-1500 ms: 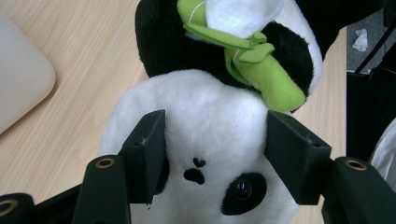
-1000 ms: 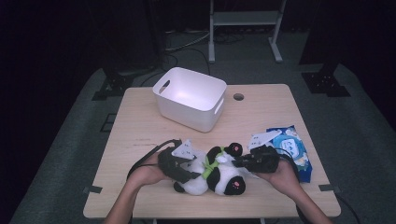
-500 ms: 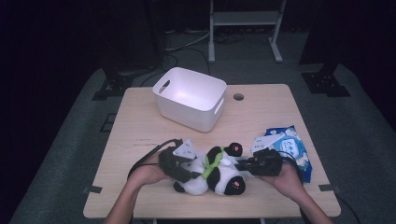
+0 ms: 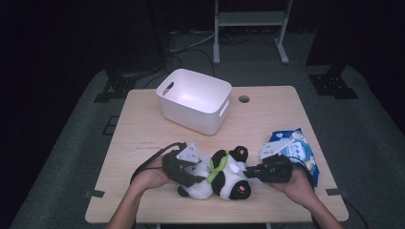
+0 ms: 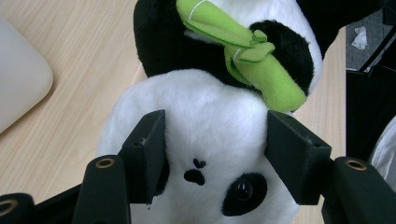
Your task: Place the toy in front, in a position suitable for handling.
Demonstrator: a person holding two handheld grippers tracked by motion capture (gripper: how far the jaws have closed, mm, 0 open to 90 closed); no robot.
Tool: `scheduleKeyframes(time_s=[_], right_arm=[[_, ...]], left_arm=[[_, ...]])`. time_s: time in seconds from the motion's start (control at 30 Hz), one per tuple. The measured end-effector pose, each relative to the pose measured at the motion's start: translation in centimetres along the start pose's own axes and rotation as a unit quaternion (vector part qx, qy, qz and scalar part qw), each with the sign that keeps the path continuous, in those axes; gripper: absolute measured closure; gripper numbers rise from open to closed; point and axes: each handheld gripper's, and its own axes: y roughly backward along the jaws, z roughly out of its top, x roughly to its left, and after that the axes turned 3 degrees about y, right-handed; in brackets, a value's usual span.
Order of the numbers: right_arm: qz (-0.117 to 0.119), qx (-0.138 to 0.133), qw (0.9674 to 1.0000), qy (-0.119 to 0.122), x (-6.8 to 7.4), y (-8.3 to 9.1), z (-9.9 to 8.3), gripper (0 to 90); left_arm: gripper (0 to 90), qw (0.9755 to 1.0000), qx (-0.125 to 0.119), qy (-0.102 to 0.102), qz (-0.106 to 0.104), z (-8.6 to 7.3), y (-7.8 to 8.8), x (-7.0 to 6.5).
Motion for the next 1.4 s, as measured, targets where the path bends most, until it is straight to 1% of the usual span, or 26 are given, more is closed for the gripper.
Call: scheduleKeyframes(time_s=[0.13,0.4,0.53,0.6,0.73,0.8,1.03,1.1,1.17,1.3,1.4], right_arm=[[-0.008,0.001,0.9999,-0.006,-0.4,0.5,-0.5,83.6],[-0.021,0.008,0.9992,-0.033,-1.1,1.2,-2.5,83.3],[-0.025,0.012,0.9986,-0.046,-1.3,0.9,-3.4,83.3],[-0.027,0.021,0.9979,-0.055,-1.4,0.4,-4.0,82.6],[-0.033,0.041,0.9966,-0.064,-1.5,-0.3,-4.9,80.9],[-0.044,0.047,0.9958,-0.065,-1.4,-0.2,-5.1,81.0],[-0.046,0.048,0.9945,-0.081,-1.4,0.3,-6.2,81.1],[-0.043,0.052,0.9941,-0.085,-1.3,0.3,-6.4,79.0],[-0.042,0.057,0.9938,-0.086,-1.3,0.3,-6.5,74.3],[-0.043,0.036,0.9943,-0.091,-1.4,1.0,-6.0,65.1],[-0.033,0.019,0.9954,-0.088,-1.3,1.6,-5.3,60.8]], left_arm=[[38.5,1.0,-0.003,0.001,-0.001,-0.1,0.0,0.0],[38.4,1.0,-0.001,-0.001,-0.001,-0.1,0.0,0.0],[38.4,1.0,-0.001,-0.001,-0.001,-0.1,0.0,0.0],[38.4,1.0,-0.001,-0.001,-0.001,-0.1,0.1,0.0],[38.3,1.0,0.0,-0.002,-0.002,-0.1,0.1,0.0],[38.3,1.0,-0.002,-0.001,-0.002,-0.1,0.1,0.0],[38.3,1.0,0.0,-0.003,-0.001,-0.1,0.1,-0.1],[38.3,1.0,0.001,-0.003,-0.001,0.0,0.1,-0.1],[38.3,1.0,0.002,-0.003,-0.001,0.0,0.1,-0.1],[38.2,1.0,0.0,-0.003,-0.002,-0.1,0.1,0.0],[38.1,1.0,-0.004,0.0,-0.002,-0.1,0.1,0.0]])
